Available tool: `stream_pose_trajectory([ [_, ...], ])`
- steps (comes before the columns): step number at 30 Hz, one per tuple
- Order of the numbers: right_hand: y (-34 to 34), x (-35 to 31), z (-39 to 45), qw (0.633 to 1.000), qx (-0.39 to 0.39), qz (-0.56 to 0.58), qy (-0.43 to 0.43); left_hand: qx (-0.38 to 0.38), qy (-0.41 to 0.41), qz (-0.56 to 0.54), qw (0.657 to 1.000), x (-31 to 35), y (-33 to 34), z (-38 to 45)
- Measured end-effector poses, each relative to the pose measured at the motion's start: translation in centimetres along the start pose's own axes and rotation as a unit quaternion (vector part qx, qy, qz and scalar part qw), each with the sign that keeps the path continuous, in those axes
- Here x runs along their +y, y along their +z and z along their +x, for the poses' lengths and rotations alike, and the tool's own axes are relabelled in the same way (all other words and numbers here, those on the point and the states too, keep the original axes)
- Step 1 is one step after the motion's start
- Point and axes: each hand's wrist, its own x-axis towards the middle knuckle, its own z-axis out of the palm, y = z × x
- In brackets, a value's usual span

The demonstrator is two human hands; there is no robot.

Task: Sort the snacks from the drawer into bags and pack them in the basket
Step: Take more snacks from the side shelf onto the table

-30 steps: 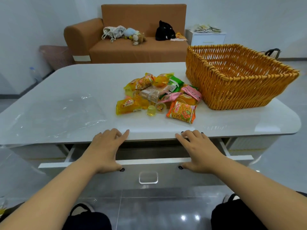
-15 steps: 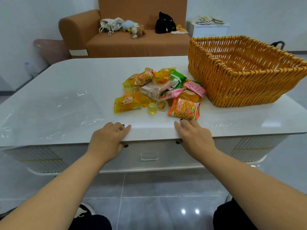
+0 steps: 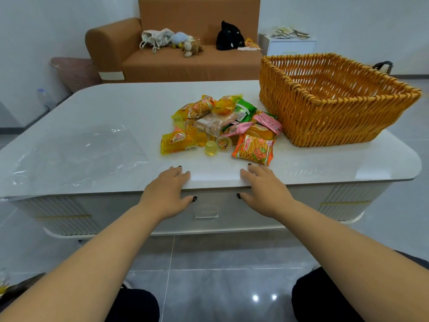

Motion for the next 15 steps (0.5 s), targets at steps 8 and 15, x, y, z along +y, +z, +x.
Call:
stream_pose_trajectory([
  [8, -4.7, 0.5, -4.0, 0.992, 0.010, 0.118, 0.045, 0.004, 0.001, -0.076, 0.997, 2.8, -4.3, -3.6],
  [15, -9.6, 0.0, -6.5, 0.993, 0.027, 0.113, 0.031, 0.020, 0.009, -0.100, 0.995, 5.5, -8.4, -6.0],
])
